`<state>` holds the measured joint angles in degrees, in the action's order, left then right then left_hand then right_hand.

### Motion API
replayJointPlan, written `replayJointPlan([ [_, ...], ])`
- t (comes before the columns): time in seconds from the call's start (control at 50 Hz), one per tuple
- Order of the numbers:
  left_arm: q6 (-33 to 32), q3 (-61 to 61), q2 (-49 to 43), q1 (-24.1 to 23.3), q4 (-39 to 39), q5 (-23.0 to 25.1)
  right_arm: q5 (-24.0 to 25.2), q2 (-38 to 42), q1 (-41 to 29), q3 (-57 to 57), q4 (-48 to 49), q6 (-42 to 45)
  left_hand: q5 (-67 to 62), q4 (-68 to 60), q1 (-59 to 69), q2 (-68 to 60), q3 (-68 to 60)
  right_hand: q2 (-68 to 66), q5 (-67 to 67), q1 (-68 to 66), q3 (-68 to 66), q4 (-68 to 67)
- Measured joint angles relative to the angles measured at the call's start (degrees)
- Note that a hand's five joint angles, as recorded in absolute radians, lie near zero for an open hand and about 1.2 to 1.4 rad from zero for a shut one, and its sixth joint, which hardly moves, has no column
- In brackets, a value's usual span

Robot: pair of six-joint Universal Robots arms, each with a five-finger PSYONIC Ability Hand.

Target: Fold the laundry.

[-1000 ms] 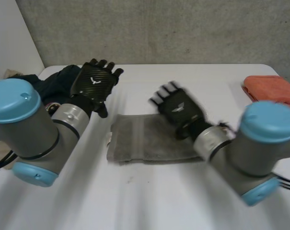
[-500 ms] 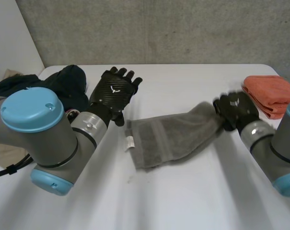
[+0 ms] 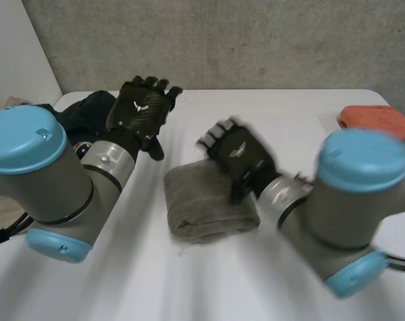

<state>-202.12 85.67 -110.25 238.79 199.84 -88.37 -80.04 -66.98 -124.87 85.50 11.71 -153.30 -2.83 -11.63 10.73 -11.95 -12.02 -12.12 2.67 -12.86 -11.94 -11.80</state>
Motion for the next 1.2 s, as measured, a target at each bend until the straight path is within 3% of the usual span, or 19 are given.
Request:
replayJointPlan([
  [0.1,3.10,-2.93,-0.54,-1.87,-0.97,-1.20,-0.03,-2.31,4.19,-2.69,-3.58,-10.03,0.00,0.00,0.00,0.00,0.00,0.00,0.00,0.00,0.00,0.00],
  [0.16,5.91,-5.56,-2.47,-3.98,-4.39,-1.82,0.34,0.62,5.96,-7.89,-10.79,-15.17,0.00,0.00,0.00,0.00,0.00,0.00,0.00,0.00,0.00,0.00],
  [0.3,11.20,-10.10,-10.55,-7.52,-15.63,-3.28,2.41,11.65,6.73,-19.19,-23.70,-16.98,0.00,0.00,0.00,0.00,0.00,0.00,0.00,0.00,0.00,0.00],
  [0.44,13.83,-12.98,-18.48,-8.06,-23.78,-6.22,5.68,20.54,7.26,-26.01,-29.91,-16.85,0.00,0.00,0.00,0.00,0.00,0.00,0.00,0.00,0.00,0.00],
  [0.6,13.43,-13.61,-19.50,-6.79,-27.35,-7.15,0.64,23.08,7.33,-27.26,-31.64,-11.22,0.00,0.00,0.16,0.00,0.00,0.00,0.00,0.49,0.00,0.00],
  [0.78,11.26,-16.88,-12.53,-5.20,-27.26,-6.06,-3.81,14.18,6.54,-19.47,-22.52,-4.71,0.00,0.00,0.00,0.00,0.00,0.00,0.00,0.63,0.00,0.00],
  [0.88,8.71,-20.84,-9.26,-3.99,-27.16,-1.36,-3.72,5.58,3.92,-5.36,-9.60,-2.15,0.00,0.00,0.00,0.13,0.00,0.00,0.00,0.63,0.00,0.00],
  [0.96,7.41,-23.33,-7.79,-2.57,-27.18,5.44,-3.39,1.69,0.87,4.97,0.14,-0.13,0.00,0.00,0.00,0.13,0.00,0.00,0.00,0.64,0.00,0.00],
  [0.98,7.05,-24.33,-7.36,-1.91,-27.22,9.73,-3.29,0.71,-0.67,9.30,4.59,0.80,0.00,0.00,0.00,0.13,0.00,0.00,-0.01,0.63,0.00,0.00],
  [1.1,7.03,-26.47,-6.86,-0.50,-27.41,25.23,-3.58,2.36,-3.93,17.52,15.19,2.46,0.00,0.00,0.00,0.13,0.00,0.00,0.00,0.63,0.00,0.00],
  [1.2,7.43,-26.87,-7.00,-0.20,-27.60,31.90,-3.84,6.30,-4.43,17.69,18.49,2.89,0.00,0.00,0.00,0.13,0.00,0.00,0.00,0.63,0.00,0.00],
])
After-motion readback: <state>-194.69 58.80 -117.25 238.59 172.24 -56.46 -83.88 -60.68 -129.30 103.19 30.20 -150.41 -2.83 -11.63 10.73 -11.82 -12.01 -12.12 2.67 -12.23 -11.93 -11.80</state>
